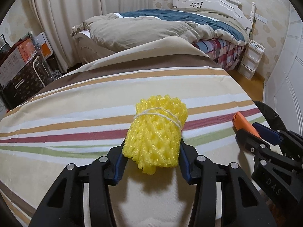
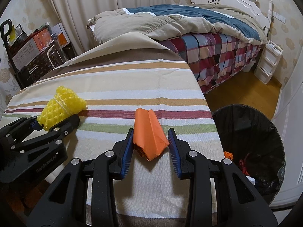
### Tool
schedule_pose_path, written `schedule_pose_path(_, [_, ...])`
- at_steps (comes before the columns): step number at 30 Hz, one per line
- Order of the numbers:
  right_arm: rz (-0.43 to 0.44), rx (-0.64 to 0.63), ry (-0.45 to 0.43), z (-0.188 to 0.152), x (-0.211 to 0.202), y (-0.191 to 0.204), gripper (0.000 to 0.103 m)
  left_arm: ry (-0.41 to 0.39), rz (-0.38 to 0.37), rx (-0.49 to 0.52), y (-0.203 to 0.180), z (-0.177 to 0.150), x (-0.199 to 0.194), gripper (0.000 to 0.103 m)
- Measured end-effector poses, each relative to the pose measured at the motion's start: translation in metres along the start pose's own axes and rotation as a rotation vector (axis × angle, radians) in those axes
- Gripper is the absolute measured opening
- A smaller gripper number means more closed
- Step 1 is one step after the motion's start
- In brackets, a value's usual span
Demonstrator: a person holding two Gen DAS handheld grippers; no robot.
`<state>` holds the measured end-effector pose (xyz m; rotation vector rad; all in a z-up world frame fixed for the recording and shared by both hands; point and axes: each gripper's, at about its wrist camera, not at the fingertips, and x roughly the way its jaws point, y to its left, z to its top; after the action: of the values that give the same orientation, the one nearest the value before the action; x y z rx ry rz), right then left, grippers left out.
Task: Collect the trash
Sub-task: 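Carry the orange piece and yellow mesh over the bin and open both tools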
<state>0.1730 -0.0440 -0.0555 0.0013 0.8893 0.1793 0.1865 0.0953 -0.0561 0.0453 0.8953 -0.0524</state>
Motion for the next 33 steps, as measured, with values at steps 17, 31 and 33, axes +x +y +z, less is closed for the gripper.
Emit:
schedule_pose_path(17, [-0.001,-0.011,-0.001,-0.030,-0.024,0.007,0.035,-0.017,0.006,-0.011,0.003,-0.030,-0.028,0.047])
schedule_pose_path(31, [0.009,0.004,-0.018,-0.065,-0.057,0.005,0.034,-0.040,-0.012,0.004,-0.014,-0.057,-0.053,0.047])
schedule_pose_path(33, [0.009,0.010,-0.031,-0.068,-0.064,0.002,0.034,-0.047,-0.015,0.006,-0.018,-0.060,-0.058,0.047])
